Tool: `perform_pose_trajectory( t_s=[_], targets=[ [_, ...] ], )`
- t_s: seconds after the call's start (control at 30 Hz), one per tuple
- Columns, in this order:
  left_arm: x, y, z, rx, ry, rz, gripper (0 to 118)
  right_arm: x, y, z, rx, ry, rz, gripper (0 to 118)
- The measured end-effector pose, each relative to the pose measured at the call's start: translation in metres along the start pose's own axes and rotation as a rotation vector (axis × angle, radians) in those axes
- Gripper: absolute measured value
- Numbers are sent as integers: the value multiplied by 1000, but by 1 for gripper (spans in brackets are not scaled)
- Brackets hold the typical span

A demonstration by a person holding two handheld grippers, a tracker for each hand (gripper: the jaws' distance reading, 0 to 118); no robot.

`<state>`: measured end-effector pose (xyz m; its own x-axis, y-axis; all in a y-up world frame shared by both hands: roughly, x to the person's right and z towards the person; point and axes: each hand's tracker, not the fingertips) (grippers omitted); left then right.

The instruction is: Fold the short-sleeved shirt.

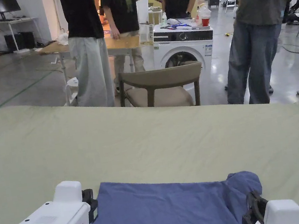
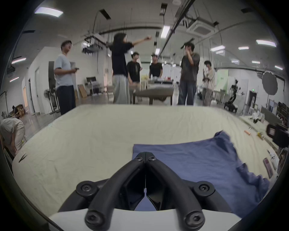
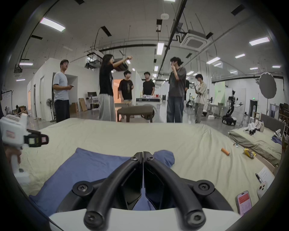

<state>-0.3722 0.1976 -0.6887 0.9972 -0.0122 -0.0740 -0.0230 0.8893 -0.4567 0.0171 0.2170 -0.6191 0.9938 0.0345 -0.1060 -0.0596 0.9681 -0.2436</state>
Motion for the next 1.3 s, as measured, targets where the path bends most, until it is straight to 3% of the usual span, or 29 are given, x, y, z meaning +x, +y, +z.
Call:
perform_pose_trajectory(
  t_s=[0.07,0.23,0.27,0.3,0.33,0.37,0.4,0.5,0.63,0.7,0.77,0.8,0.83,0.9,0.93,1.07,1.3],
  targets=[
    [-11,12,-50,-95,10,-31,0,5,-6,-11,-30,1,3,0],
    [-32,30,-156,-312,-55,42,2,20,-22,-31,-103,-11,8,0],
    [-34,30,-171,-332,-65,58,13,23,-25,-33,-118,-16,15,0],
    [-35,30,-186,-357,-59,63,33,27,-29,-36,-134,-21,23,0],
    [-36,31,-199,-383,-28,64,68,31,-32,-39,-149,-29,27,0],
    [-38,31,-211,-403,-31,74,81,34,-35,-40,-162,-35,28,0],
    [-39,30,-223,-445,-32,83,82,38,-38,-42,-176,-43,27,0],
    [-37,25,-244,-466,-37,104,80,51,-46,-45,-208,-66,22,0],
    [-16,19,-251,-473,41,-58,79,67,-50,-55,-261,-108,4,0],
    [-3,19,-244,-444,36,-118,71,77,-46,-66,-293,-122,-19,0],
    [7,18,-239,-429,-10,-139,39,87,-39,-85,-339,-143,-47,2],
    [12,17,-237,-423,-35,-154,24,92,-36,-97,-372,-161,-40,8],
    [14,16,-238,-426,-64,-175,2,99,-31,-112,-392,-166,-58,22],
    [19,14,-235,-434,-42,-227,0,113,-24,-139,-417,-161,-100,53],
    [19,15,-232,-422,-46,-224,0,119,-18,-155,-443,-143,-119,63],
    [12,21,-214,-381,-58,-164,0,135,0,-208,-487,-134,-127,72],
    [3,29,-190,-350,-60,-152,0,147,-3,-288,-675,-43,-221,73]
  ],
)
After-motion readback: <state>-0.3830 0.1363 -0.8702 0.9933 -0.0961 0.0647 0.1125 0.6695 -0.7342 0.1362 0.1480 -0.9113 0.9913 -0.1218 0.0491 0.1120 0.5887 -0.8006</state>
